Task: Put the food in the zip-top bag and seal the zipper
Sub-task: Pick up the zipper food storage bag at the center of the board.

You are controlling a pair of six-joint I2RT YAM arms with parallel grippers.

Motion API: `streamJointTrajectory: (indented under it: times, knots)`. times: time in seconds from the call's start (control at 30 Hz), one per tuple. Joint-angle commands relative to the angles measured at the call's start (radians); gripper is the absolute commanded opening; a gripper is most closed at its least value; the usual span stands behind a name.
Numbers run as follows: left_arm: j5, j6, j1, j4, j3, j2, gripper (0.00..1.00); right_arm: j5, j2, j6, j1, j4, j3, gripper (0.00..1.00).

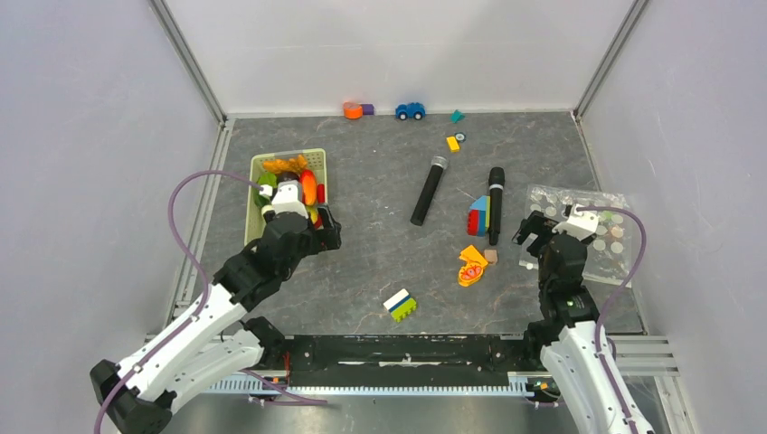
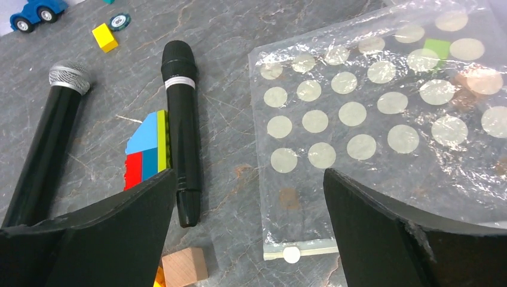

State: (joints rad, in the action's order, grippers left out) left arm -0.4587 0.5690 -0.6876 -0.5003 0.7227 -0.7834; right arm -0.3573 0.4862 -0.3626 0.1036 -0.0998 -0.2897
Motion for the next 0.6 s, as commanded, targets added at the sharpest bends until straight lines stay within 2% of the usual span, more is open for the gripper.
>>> streamJointTrajectory:
  times: [0.0, 0.1, 0.33, 0.43, 0.57]
  knots:
    - [0.033, -0.029, -0.003, 0.066, -0.018, 0.067, 1.0, -0.068, -0.007, -0.014, -0.002, 0.003, 0.004, 0.98]
    - [0.021, -0.038, -0.003, 0.064, -0.037, 0.083, 1.0, -0.129, 0.066, -0.053, -0.001, -0.074, -0.019, 0.98]
    - [0.019, -0.044, -0.003, 0.059, -0.065, 0.097, 1.0, -0.185, 0.352, -0.156, -0.042, -0.242, -0.148, 0.99]
    - [0.017, -0.042, -0.003, 0.049, -0.065, 0.101, 1.0, -0.205, 0.401, -0.166, -0.153, -0.26, -0.146, 0.99]
    - [0.019, -0.043, -0.003, 0.066, -0.08, 0.113, 1.0, -0.095, 0.424, -0.146, -0.363, -0.211, -0.12, 0.99]
